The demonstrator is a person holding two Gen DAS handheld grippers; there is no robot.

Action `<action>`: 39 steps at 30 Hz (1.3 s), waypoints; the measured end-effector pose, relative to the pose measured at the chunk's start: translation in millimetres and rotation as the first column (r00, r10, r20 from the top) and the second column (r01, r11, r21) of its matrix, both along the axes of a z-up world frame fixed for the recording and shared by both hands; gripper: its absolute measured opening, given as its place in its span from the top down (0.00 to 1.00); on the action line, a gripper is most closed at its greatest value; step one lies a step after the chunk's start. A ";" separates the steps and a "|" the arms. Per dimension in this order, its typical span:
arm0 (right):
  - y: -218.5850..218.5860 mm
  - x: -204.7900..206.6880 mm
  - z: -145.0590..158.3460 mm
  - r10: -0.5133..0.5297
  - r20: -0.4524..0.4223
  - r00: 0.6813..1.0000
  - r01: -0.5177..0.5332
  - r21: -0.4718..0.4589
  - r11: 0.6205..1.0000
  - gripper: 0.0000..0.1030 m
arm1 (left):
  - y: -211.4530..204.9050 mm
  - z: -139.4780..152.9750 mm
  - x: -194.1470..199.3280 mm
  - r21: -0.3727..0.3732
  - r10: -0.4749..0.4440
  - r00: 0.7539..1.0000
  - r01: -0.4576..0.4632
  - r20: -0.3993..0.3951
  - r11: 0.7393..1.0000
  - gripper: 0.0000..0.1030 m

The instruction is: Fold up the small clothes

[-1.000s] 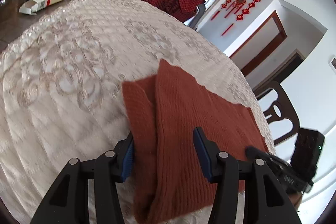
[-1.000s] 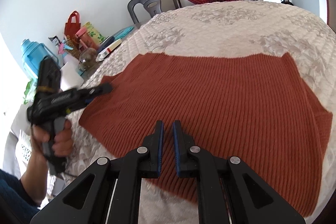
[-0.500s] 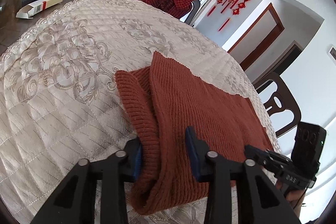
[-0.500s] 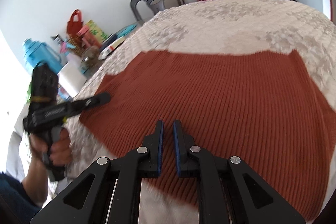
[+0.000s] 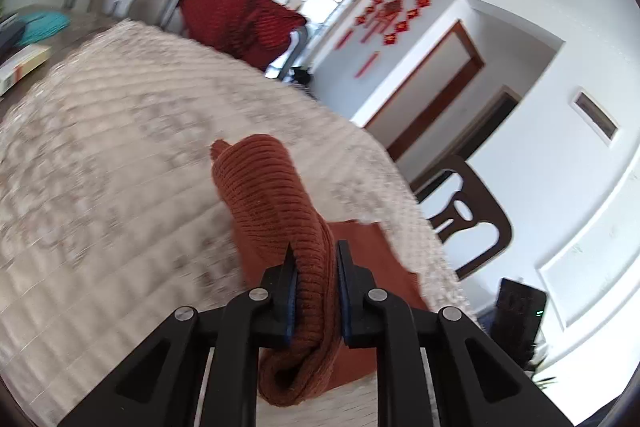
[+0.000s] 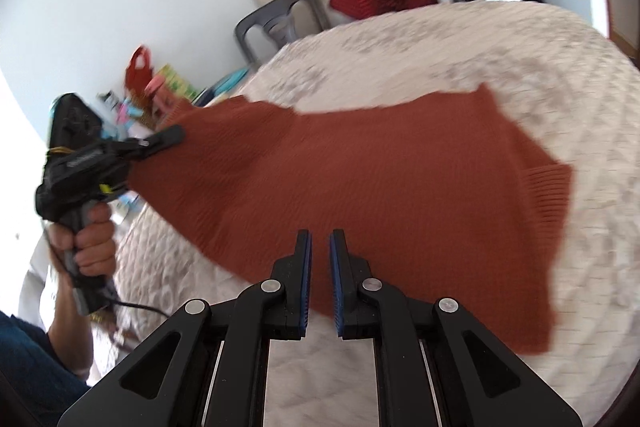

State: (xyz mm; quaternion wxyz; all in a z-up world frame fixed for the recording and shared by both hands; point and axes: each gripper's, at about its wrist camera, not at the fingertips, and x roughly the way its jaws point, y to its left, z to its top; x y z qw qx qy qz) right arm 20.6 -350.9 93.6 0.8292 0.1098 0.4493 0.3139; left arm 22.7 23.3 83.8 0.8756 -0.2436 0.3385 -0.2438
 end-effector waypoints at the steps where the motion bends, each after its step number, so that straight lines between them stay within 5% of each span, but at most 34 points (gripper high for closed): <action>1: -5.7 0.7 0.7 -0.019 0.002 1.000 0.019 -0.002 1.000 0.91 | -9.9 6.0 2.9 -0.004 -0.022 1.000 0.022 0.014 1.000 0.83; 6: -39.7 -2.4 5.2 -0.118 0.007 0.993 0.118 0.010 0.993 0.91 | -73.6 9.3 20.8 -0.002 -0.165 0.986 0.165 0.026 0.986 0.84; 15: -65.0 -11.8 5.9 -0.168 -0.011 0.986 0.169 0.035 0.985 0.91 | -150.6 -61.4 45.1 -0.007 -0.345 0.918 0.350 -0.197 0.937 0.94; 18: -67.3 -11.2 3.0 -0.151 -0.034 0.988 0.153 0.076 0.985 0.89 | -137.3 -42.5 35.4 0.004 -0.326 0.936 0.329 -0.132 0.944 0.92; 20: -66.6 -9.0 -0.4 -0.127 -0.071 0.989 0.136 0.149 0.979 0.70 | -117.1 -23.3 27.6 0.025 -0.283 0.957 0.284 -0.059 0.958 0.87; 21: -65.5 -7.0 -1.6 -0.111 -0.089 0.990 0.126 0.189 0.974 0.51 | -106.2 -16.5 24.6 0.049 -0.254 0.967 0.255 -0.027 0.966 0.86; 22: -64.6 -6.1 -2.5 -0.092 -0.104 0.990 0.114 0.235 0.965 0.45 | -96.2 -11.9 21.4 0.071 -0.227 0.974 0.227 -0.004 0.971 0.83; 30: -35.7 13.0 -11.8 0.036 -0.218 0.975 0.052 0.382 0.923 0.45 | -41.8 -29.8 2.2 0.216 -0.069 0.998 0.066 0.006 0.974 0.82; 39: -19.1 38.2 -28.2 0.052 -0.382 0.923 0.119 0.411 0.904 0.45 | -57.1 -50.5 -5.7 0.262 -0.150 0.989 0.141 0.012 0.955 0.77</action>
